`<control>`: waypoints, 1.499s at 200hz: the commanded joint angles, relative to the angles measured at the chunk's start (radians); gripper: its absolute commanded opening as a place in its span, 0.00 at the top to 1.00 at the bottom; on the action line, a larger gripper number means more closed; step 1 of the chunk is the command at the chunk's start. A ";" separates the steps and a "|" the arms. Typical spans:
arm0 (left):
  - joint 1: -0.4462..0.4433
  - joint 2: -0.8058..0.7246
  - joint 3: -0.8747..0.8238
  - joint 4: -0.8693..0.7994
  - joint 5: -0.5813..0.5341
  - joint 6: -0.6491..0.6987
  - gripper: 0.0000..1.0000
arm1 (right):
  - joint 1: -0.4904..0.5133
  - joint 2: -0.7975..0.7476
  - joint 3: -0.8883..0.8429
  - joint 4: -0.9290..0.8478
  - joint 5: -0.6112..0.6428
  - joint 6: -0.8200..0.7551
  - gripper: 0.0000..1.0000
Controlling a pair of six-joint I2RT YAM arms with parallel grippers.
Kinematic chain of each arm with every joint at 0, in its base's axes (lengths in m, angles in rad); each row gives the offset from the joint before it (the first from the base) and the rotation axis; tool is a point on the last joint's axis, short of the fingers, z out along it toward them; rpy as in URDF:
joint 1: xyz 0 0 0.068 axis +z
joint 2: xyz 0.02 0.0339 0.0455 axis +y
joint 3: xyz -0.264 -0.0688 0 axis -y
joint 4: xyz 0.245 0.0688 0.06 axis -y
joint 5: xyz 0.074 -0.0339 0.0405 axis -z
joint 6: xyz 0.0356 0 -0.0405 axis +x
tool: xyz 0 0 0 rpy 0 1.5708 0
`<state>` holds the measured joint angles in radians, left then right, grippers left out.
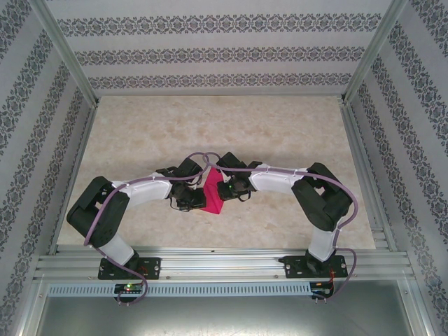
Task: Fold a paper plane with a square sheet of paper (pick it up from the middle)
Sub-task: Fold the triangle a second time at the center of the table.
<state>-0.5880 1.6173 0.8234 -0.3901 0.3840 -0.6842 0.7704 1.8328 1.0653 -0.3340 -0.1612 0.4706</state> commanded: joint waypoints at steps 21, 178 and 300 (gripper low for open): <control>-0.007 0.007 0.013 -0.041 -0.002 0.023 0.81 | 0.007 0.034 0.011 -0.026 0.035 -0.007 0.86; 0.172 -0.092 -0.034 0.407 0.276 -0.278 0.99 | 0.011 0.026 -0.029 0.004 0.037 0.017 0.85; 0.140 0.106 -0.005 0.523 0.343 -0.321 0.97 | 0.011 0.025 -0.032 -0.003 0.042 0.017 0.85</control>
<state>-0.4263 1.6981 0.8043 0.0879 0.7040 -1.0000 0.7704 1.8397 1.0618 -0.3134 -0.1535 0.4751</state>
